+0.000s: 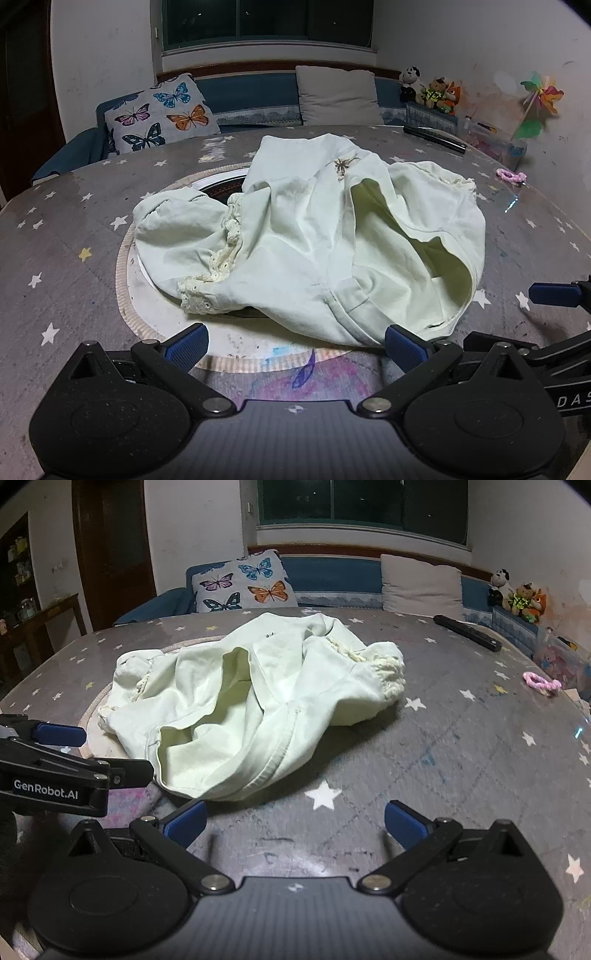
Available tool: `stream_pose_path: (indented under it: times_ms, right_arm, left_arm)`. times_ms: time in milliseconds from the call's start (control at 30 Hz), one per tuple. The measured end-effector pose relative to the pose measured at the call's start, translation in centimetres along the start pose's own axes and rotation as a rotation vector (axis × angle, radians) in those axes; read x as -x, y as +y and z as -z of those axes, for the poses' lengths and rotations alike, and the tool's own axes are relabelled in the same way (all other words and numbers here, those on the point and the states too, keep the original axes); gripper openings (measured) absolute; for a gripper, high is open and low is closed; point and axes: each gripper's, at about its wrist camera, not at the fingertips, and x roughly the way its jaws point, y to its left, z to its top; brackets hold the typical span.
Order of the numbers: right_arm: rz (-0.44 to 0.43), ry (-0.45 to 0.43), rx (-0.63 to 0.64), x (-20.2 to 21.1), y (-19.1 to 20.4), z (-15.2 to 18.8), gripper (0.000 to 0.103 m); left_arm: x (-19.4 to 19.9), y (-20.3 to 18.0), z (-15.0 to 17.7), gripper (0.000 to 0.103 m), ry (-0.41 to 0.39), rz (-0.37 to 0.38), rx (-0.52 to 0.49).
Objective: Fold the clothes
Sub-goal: 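Move both grippers toward the crumpled pale green shirt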
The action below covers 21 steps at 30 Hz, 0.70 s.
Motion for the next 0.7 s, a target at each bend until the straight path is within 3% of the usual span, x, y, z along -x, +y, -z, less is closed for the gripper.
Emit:
stream_pose_path:
  times_ms: [700]
  right_arm:
    - [0.012, 0.000, 0.011, 0.39, 0.17, 0.11, 0.103]
  left_arm:
    - [0.24, -0.08, 0.02, 0.103, 0.013, -0.020, -0.017]
